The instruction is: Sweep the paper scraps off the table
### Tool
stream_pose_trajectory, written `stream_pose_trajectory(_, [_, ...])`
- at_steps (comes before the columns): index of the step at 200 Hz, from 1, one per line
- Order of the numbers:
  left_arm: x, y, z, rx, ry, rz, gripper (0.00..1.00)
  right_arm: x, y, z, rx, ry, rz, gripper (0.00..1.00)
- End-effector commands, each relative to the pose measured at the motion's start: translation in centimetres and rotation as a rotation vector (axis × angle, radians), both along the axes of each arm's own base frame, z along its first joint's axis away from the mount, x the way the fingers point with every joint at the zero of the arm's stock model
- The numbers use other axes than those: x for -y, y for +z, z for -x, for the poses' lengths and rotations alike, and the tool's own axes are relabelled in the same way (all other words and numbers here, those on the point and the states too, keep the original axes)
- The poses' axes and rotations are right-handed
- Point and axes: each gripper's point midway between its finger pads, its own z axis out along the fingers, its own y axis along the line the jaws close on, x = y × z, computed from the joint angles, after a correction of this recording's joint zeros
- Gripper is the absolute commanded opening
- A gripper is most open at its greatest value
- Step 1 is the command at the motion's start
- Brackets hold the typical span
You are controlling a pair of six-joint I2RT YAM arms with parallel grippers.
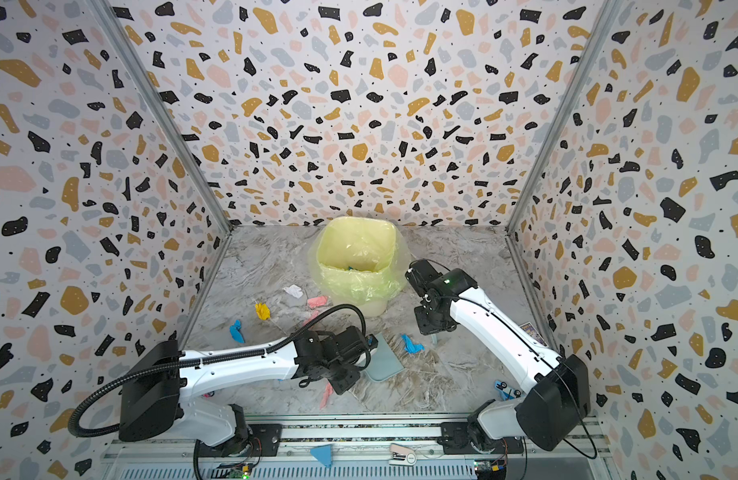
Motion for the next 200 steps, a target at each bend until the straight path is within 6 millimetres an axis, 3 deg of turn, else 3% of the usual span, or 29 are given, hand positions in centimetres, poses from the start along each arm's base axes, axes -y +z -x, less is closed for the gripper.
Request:
stream_pose_trajectory(1, [1.4, 0.9, -0.6, 0.035, -0.041, 0.030, 0.19, -0.3, 0.7, 0.3, 0.001, 0.023, -0.007, 0.00])
stream_pose_trajectory(62, [2.1, -0.3, -0.6, 0.013, -0.047, 0.022, 0.19, -1.9, -0.4, 1.2, -0.040, 0.070, -0.028, 0.00])
stream_pose_trajectory(141, [2.1, -1.3, -0.7, 0.003, -0.038, 0.000, 0.18, -4.3, 0.2, 2.2, -0.081, 0.162, -0.076, 0.00])
stream_pose_trajectory(180, [2.1, -1.5, -0.7, -0.003, -0.036, 0.002, 0.18, -2.3, 0.6, 0.7, -0.018, 0.136, 0.019, 0.00])
stream_pose_trajectory(200, [2.2, -1.5, -0.8, -0.004, -0.037, 0.002, 0.18, -2.5, 0.3, 0.0, -0.002, 0.145, 0.024, 0.00])
